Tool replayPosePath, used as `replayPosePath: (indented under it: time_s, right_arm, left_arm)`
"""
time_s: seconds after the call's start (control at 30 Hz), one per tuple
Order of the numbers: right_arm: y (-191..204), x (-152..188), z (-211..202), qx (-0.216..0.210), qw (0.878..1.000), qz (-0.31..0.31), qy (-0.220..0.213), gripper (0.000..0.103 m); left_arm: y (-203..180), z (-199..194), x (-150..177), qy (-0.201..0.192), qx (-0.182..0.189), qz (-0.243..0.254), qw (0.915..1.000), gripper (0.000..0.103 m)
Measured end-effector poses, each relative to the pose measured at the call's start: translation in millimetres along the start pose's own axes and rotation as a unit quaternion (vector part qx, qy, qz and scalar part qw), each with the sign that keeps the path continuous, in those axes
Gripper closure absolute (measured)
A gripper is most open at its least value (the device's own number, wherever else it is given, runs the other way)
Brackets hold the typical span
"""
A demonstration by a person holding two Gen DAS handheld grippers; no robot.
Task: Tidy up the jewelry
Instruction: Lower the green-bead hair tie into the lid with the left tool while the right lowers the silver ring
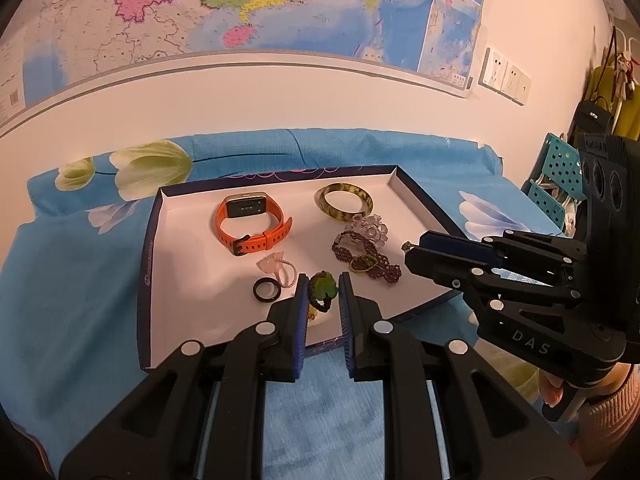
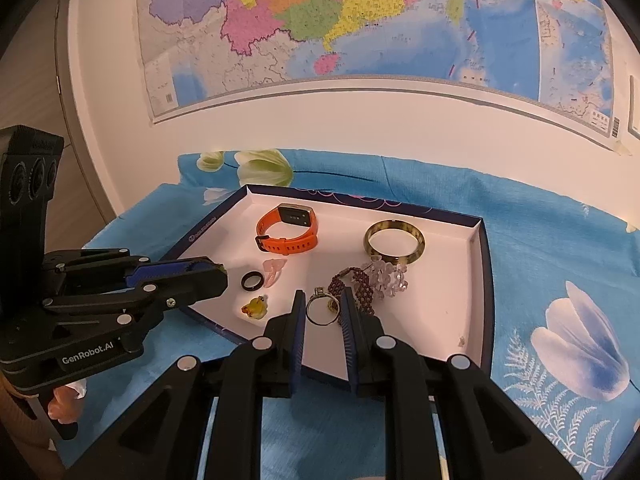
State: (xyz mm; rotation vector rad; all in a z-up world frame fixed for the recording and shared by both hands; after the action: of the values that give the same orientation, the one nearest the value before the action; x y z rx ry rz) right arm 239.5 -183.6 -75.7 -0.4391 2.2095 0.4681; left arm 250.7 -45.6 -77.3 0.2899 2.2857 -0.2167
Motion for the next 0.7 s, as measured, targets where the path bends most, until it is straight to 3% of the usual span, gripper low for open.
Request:
replayPosePath:
  time_s: [0.7]
  right_arm:
    - [-4, 0, 17, 0.009, 1.000, 0.002, 0.018, 0.087]
  left_arm:
    - [2, 15, -2, 0.013, -0.008, -0.002, 0.9999, 0.088]
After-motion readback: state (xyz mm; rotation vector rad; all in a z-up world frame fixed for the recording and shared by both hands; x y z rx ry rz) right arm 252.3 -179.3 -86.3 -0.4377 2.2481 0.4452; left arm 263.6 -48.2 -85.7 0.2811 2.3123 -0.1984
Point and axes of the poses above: each gripper's, at about its wrist camera, not at the fingertips, and z roughly the way its jaws point, y to its left, x to its underside, the point moved 2 cm from there along z, roughly the way its jaws point, and after that the axes turned 5 degrees about -x, right-handed, at the moved point
